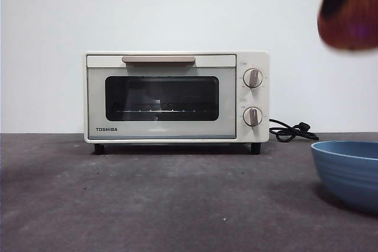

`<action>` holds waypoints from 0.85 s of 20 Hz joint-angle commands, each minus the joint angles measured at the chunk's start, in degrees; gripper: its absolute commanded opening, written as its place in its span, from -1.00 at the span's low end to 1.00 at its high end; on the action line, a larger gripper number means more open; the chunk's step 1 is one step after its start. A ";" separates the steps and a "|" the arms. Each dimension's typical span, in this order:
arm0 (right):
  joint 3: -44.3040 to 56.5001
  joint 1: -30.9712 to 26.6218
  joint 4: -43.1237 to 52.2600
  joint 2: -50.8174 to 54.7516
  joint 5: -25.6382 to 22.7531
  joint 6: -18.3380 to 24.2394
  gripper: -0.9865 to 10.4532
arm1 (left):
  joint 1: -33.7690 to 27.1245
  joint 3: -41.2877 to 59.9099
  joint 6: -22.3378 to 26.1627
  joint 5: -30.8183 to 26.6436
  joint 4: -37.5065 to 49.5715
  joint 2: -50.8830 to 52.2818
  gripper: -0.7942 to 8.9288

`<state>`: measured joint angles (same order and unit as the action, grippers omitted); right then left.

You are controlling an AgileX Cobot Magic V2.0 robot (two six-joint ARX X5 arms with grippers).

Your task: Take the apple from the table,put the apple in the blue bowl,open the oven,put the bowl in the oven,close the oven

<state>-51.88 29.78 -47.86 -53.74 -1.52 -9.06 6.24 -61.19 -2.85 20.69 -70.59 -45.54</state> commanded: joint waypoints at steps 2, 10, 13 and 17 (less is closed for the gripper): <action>8.96 -2.82 7.39 -0.11 3.72 -2.71 -0.84 | 0.24 -0.17 0.04 0.26 2.78 -0.98 -0.85; 17.16 -5.88 14.78 -2.34 0.79 -4.28 -0.84 | 0.24 -0.17 -0.66 0.28 7.08 -1.14 -0.85; 17.25 -5.97 16.50 -6.01 1.14 -4.35 -0.84 | 0.24 -0.17 -0.63 0.28 7.08 -1.14 -0.85; 17.25 -5.97 17.55 -10.10 1.11 -4.52 -0.83 | 0.24 -0.17 -0.63 0.26 7.06 -1.42 -0.85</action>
<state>-35.16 23.88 -30.61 -63.81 -0.49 -12.91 6.24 -61.19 -3.09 20.69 -64.10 -46.89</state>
